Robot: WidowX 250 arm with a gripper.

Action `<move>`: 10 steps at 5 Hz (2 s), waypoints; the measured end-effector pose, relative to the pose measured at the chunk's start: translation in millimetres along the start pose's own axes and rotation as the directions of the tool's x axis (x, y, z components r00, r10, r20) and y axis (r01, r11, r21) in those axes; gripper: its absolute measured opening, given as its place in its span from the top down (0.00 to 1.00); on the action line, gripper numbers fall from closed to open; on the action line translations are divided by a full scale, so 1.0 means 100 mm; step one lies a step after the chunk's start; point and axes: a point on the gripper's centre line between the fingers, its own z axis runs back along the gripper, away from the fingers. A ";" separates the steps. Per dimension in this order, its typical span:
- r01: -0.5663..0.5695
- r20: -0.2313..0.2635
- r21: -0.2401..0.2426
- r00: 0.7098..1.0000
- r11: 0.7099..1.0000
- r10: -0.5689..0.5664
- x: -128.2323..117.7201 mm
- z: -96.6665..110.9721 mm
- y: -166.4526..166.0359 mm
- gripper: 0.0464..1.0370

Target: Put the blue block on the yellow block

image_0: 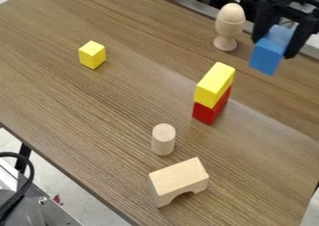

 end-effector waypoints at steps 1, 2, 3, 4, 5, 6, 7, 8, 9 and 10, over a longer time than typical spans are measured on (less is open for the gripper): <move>0.033 0.026 -0.028 0.999 0.999 -0.032 -0.02 -0.01 0.19 0.47; 0.073 0.028 0.000 0.997 0.997 -0.073 -0.03 -0.17 0.26 0.47; 0.067 0.113 0.019 0.991 0.998 -0.069 -0.02 -0.14 0.30 0.47; 0.021 0.150 0.039 0.988 0.999 -0.027 0.01 -0.21 0.32 0.47; -0.044 0.171 0.040 0.985 0.998 0.037 0.03 -0.27 0.35 0.47; -0.131 0.159 0.025 0.979 0.991 0.126 -0.01 -0.38 0.37 0.47; -0.138 0.145 -0.001 0.980 0.990 0.137 -0.03 -0.42 0.34 0.47; -0.126 0.146 -0.013 0.981 0.992 0.127 -0.03 -0.43 0.34 0.47; -0.088 0.142 -0.016 0.986 0.996 0.089 -0.04 -0.46 0.35 0.47; -0.070 0.142 -0.013 0.987 0.997 0.071 -0.03 -0.46 0.37 0.47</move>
